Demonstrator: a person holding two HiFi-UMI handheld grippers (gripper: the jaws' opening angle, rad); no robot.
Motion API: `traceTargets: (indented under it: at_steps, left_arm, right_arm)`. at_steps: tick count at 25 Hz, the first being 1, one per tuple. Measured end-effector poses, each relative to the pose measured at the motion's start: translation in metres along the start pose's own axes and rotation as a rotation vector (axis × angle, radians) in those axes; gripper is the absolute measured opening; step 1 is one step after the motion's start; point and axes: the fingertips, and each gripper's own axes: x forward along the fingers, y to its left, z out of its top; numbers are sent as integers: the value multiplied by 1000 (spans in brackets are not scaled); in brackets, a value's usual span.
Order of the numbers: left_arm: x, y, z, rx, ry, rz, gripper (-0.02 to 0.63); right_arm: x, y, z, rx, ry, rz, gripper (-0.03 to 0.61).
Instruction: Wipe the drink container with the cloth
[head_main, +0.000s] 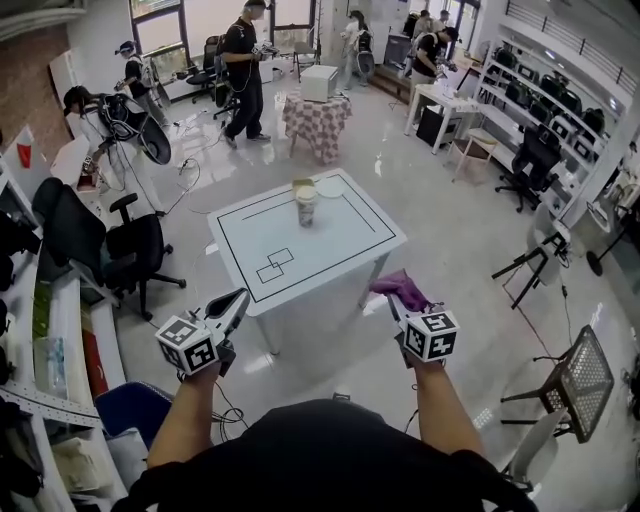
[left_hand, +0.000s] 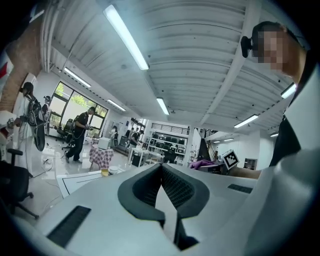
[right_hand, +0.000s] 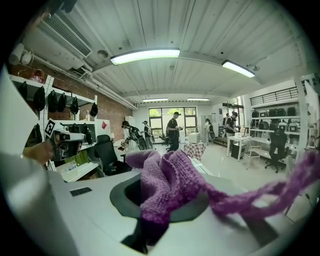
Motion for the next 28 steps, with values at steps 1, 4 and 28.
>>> traceTargets:
  at_steps: [1,4,28]
  left_arm:
    - [6,4,1,-2,0,7,20]
    - [30,13,-1,-2,11,17,20]
    - [184,82,-7,-21,44,175,20]
  right_arm:
    - [7,-5,-1,-3,5,3,81]
    - [29,-24,-3,-1,23,15,81]
    - [184,-138,7,-26,119,178,81]
